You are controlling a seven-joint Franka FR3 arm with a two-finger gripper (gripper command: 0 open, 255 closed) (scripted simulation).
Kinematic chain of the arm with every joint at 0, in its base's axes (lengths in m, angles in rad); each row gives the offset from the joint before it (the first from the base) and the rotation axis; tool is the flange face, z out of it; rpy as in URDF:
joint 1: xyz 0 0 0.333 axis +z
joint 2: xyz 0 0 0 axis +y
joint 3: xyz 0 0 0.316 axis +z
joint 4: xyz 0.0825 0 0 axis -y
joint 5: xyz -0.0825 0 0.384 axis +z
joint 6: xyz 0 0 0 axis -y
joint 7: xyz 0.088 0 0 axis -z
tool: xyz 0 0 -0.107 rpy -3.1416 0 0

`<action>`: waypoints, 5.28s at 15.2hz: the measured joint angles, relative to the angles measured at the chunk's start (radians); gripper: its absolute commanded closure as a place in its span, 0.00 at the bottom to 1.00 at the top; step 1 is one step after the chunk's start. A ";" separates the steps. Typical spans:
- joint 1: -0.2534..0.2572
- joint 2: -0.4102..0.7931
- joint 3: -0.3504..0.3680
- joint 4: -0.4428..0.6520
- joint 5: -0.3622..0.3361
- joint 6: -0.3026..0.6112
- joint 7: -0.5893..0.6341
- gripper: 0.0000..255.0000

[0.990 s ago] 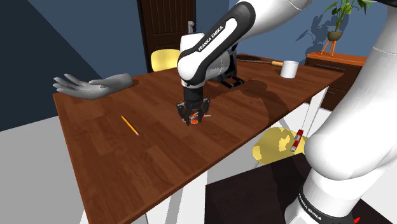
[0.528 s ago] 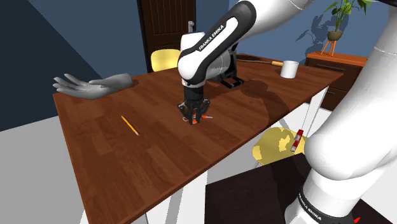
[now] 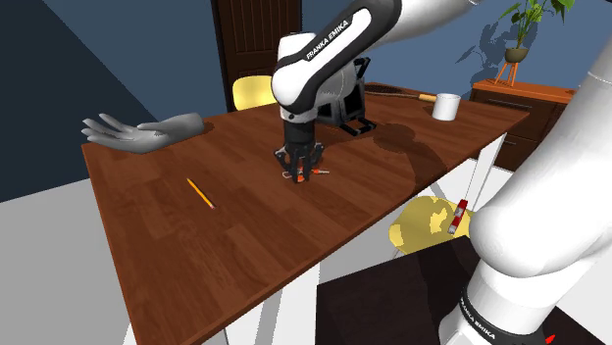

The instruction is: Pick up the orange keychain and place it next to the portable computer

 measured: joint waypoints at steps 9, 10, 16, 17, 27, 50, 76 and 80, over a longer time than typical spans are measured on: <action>0.000 -0.065 -0.011 0.064 0.024 -0.125 -0.021 1.00; 0.000 -0.067 -0.012 0.075 0.025 -0.138 -0.022 1.00; 0.000 -0.099 -0.019 0.128 0.034 -0.221 -0.030 1.00; 0.000 -0.107 -0.020 0.134 0.036 -0.234 -0.032 1.00; -0.001 -0.138 -0.031 0.240 0.042 -0.371 -0.037 1.00; -0.011 -0.116 -0.042 0.571 0.027 -0.680 -0.028 1.00; -0.170 0.077 -0.238 0.913 -0.049 -0.843 -0.375 1.00; -0.210 0.149 -0.278 0.997 -0.061 -0.855 -0.457 1.00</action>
